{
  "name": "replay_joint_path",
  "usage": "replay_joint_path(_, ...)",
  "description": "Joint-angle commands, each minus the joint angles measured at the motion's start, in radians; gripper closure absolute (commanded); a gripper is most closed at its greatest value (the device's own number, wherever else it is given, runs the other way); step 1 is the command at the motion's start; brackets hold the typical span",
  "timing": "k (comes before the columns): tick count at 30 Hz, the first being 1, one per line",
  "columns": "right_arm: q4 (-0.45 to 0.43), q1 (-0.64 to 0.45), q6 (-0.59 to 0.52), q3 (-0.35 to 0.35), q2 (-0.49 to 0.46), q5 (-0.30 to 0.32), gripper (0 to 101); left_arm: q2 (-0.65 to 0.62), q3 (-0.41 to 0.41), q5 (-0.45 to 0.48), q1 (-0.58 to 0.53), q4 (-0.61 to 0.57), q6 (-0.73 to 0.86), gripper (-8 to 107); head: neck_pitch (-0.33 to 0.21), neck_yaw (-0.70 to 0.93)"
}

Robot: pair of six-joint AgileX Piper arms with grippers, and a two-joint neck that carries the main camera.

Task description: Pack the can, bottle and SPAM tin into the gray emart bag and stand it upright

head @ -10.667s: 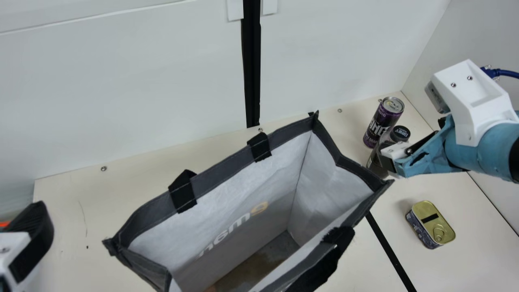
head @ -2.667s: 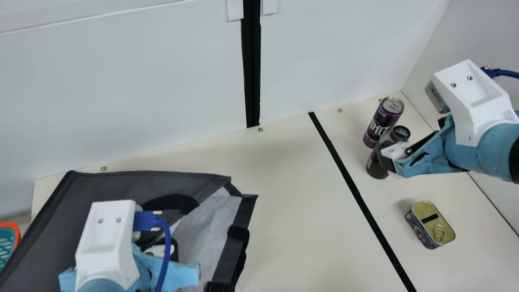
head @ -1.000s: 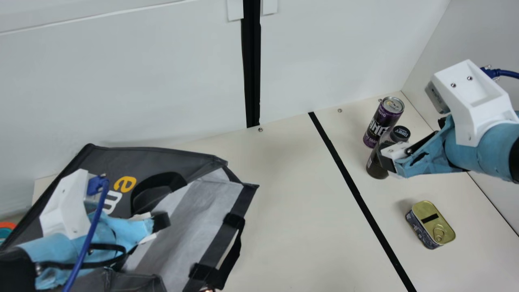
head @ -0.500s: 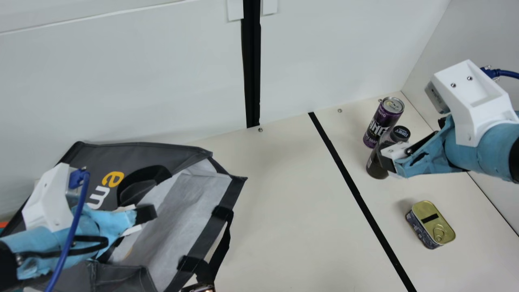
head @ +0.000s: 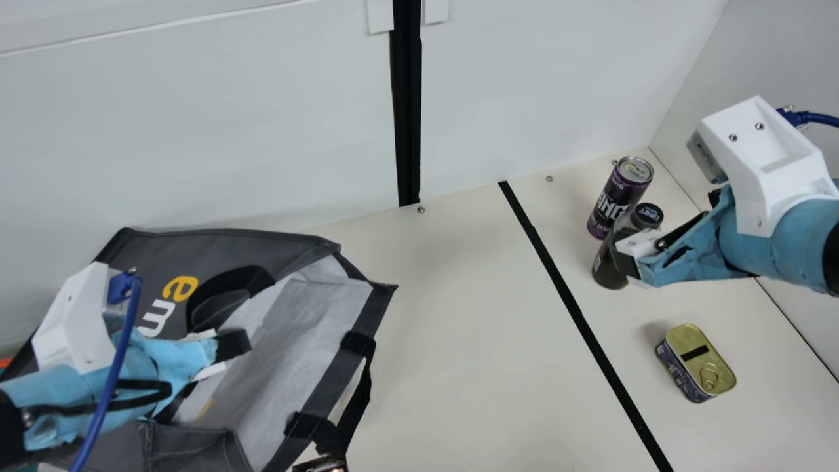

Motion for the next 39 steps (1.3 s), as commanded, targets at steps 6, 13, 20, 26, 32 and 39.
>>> replay_joint_path(6,0.0,0.0,0.0,0.0,0.0,0.0,6,0.0,0.0,0.0,0.0,0.0,0.0,107,-0.023,-0.002)
replay_joint_path(13,0.0,0.0,0.0,0.0,0.0,0.0,6,0.0,0.0,0.0,0.0,0.0,0.0,107,-0.023,-0.002)
replay_joint_path(20,0.0,0.0,0.0,0.0,0.0,0.0,6,0.0,0.0,0.0,0.0,0.0,0.0,107,-0.023,-0.002)
replay_joint_path(26,-0.013,0.016,0.016,0.015,-0.014,-0.003,6,0.0,0.0,0.0,0.0,0.0,0.0,107,-0.023,-0.002)
replay_joint_path(32,-0.045,0.042,0.049,0.005,-0.005,-0.001,6,0.0,0.0,0.0,0.0,0.0,0.0,107,-0.023,-0.002)
replay_joint_path(39,-0.078,0.056,0.09,-0.021,0.031,-0.001,6,0.0,0.0,0.0,0.0,0.0,0.0,107,-0.023,-0.002)
